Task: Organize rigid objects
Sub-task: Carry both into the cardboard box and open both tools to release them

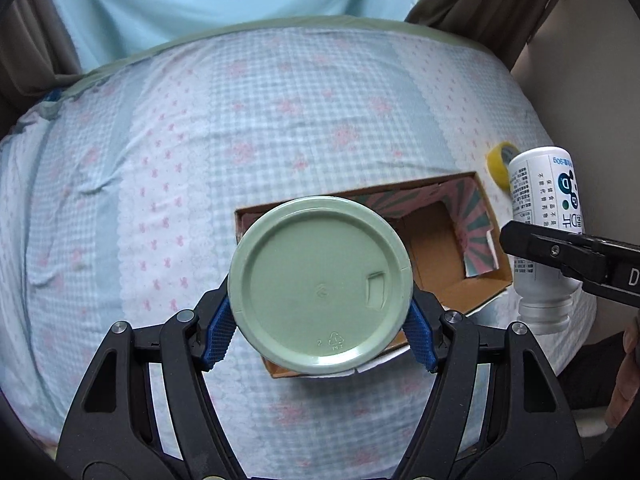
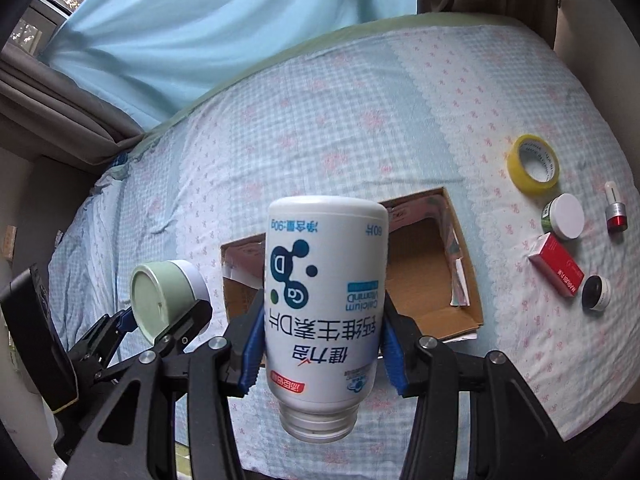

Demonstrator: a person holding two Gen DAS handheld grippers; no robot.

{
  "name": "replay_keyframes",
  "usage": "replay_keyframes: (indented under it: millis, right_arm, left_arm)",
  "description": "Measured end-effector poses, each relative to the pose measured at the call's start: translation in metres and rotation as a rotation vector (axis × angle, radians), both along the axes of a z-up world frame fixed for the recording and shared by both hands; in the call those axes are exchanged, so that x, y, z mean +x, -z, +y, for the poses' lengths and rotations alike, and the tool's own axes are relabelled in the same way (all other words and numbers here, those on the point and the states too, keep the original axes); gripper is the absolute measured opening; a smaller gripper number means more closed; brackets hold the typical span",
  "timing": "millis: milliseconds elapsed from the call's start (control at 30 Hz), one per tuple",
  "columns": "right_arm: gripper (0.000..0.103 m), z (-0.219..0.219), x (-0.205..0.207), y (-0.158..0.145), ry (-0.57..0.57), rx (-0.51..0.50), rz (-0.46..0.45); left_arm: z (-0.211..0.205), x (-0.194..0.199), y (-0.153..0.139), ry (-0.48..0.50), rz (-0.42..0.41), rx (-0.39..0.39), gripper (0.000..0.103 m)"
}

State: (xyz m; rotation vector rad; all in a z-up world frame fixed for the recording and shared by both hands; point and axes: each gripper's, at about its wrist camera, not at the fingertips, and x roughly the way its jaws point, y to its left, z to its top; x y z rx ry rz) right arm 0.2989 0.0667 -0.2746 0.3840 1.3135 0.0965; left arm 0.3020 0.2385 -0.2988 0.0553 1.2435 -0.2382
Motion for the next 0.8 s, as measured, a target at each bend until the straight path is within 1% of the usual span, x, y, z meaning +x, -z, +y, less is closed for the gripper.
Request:
replay_keyframes:
  millis: [167,333,433,500,567,633,733,800]
  right_arm:
    - [0.046,0.004,0.019,0.058,0.000,-0.015,0.107]
    - [0.046,-0.003,0.039,0.113,0.027,-0.016,0.207]
    - [0.046,-0.007,0.045,0.143,0.036,-0.013,0.260]
    - [0.046,-0.008,0.047,0.159,0.035,-0.013,0.289]
    - [0.046,-0.010,0.048,0.170,0.030,-0.010,0.312]
    - [0.046,-0.012,0.048,0.178,0.026,-0.007,0.326]
    - [0.046,-0.015,0.051,0.184,0.012,-0.005,0.339]
    - [0.046,-0.016,0.053,0.186,-0.004,0.002,0.349]
  left_arm:
    - [-0.008,0.017,0.048,0.069,0.078,0.028,0.068]
    - [-0.029,0.031,0.097,0.146,0.149,0.061,0.068]
    - [-0.044,0.035,0.127,0.198,0.206,0.085,0.068]
    - [-0.050,0.036,0.142,0.212,0.241,0.084,0.068]
    - [-0.054,0.037,0.150,0.220,0.259,0.081,0.068]
    - [-0.057,0.037,0.153,0.234,0.257,0.090,0.068]
    - [-0.060,0.040,0.153,0.248,0.250,0.110,0.068]
    - [-0.062,0.042,0.150,0.253,0.242,0.104,0.068]
